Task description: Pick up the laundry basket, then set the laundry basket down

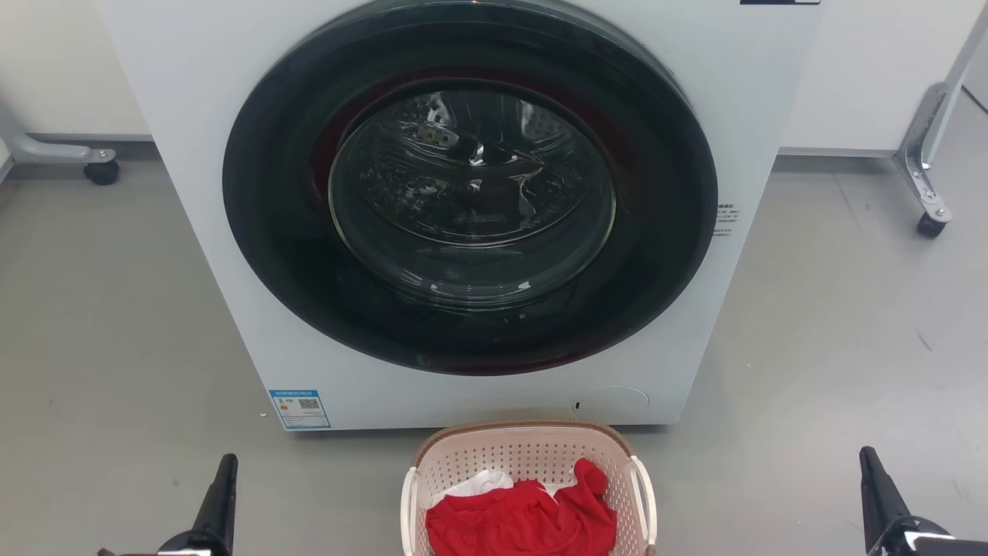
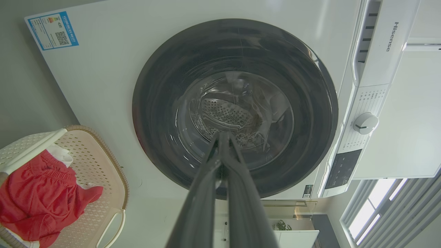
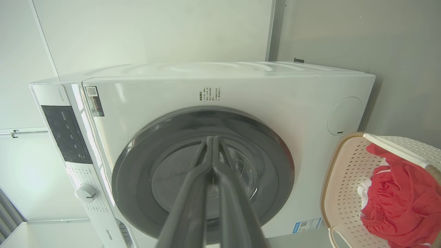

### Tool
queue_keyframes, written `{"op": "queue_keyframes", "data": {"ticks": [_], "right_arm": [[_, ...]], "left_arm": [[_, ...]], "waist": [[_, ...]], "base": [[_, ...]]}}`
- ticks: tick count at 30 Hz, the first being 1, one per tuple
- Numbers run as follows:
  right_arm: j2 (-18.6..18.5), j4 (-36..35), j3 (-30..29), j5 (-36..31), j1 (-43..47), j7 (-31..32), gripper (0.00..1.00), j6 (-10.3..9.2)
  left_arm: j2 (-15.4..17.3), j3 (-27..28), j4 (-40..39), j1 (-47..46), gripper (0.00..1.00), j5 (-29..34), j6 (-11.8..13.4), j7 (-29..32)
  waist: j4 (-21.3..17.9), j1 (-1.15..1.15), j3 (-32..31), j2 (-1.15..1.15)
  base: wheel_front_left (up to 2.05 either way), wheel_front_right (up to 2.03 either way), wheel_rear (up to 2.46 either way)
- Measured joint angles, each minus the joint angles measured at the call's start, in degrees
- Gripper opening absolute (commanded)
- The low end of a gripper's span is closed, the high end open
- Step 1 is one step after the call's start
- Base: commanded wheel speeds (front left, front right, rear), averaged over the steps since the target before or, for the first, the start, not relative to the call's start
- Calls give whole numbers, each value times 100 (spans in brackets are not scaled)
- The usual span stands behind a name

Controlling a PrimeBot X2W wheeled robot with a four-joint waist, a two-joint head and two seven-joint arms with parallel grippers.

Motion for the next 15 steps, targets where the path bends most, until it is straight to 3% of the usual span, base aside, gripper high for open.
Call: {"op": "queue_keyframes", "data": {"ticks": [15], "right_arm": [[0,0,0,8,0,0,0,0]], "left_arm": [[0,-1,0,-1,0,0,0,0]], "waist": [[0,0,0,0]], "base": [[0,0,0]]}}
